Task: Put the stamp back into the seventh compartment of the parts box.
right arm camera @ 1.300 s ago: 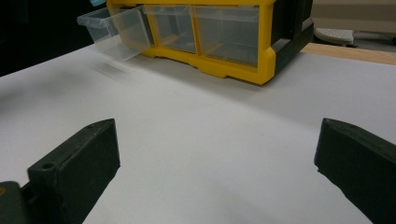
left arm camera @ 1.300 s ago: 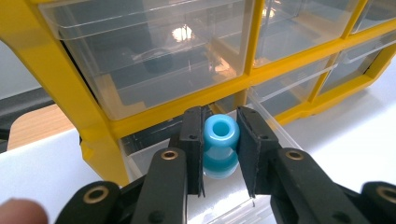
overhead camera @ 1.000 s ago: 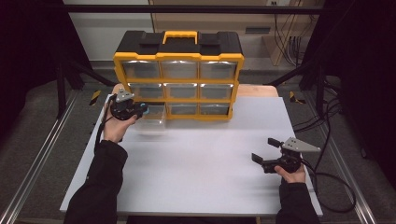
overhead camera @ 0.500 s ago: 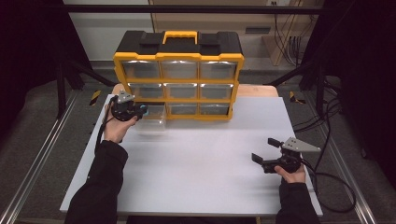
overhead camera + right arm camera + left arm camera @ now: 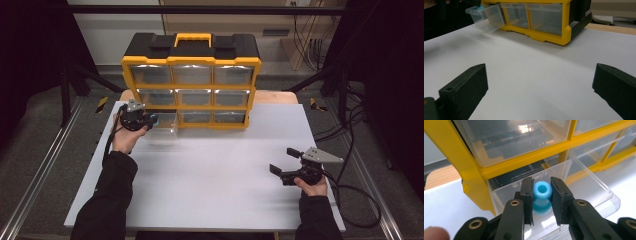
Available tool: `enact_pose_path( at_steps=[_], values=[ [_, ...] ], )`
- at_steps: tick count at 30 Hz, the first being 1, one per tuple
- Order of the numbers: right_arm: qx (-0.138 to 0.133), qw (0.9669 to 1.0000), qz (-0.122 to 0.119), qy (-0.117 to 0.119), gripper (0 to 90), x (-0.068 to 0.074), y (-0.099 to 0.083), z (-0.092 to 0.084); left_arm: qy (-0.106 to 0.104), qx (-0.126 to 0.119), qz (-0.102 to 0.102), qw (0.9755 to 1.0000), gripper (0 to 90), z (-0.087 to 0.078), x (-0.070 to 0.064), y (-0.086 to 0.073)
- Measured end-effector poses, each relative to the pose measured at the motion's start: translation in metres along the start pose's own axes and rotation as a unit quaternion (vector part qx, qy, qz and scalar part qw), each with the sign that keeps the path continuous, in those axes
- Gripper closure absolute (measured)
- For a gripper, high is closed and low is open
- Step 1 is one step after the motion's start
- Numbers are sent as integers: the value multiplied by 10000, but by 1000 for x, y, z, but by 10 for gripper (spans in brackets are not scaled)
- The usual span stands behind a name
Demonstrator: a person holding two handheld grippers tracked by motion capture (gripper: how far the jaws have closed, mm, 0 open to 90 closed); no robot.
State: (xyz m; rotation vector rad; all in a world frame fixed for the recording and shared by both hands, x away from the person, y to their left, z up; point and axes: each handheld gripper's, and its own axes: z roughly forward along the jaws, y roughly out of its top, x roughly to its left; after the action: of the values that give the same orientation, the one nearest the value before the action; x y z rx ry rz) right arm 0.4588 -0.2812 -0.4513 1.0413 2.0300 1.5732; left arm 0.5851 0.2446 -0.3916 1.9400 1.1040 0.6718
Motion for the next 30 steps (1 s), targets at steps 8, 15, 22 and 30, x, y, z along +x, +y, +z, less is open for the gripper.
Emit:
enact_pose_path(
  at_steps=[8, 15, 22, 30],
  values=[
    [-2, 10000, -2, -1, 7, 0, 0, 0, 30, 67, 43, 10000, 722, 3, 0, -2],
    [0, 10000, -2, -1, 7, 0, 0, 0, 35, 102, 43, 9999, 722, 7, 0, -5],
    [5, 10000, -14, -3, 7, 0, 0, 0, 55, 170, 42, 9998, 722, 9, 1, -8],
    [7, 10000, -6, -3, 7, 0, 0, 0, 64, 210, 15, 9998, 721, 11, 2, -10]
  ],
)
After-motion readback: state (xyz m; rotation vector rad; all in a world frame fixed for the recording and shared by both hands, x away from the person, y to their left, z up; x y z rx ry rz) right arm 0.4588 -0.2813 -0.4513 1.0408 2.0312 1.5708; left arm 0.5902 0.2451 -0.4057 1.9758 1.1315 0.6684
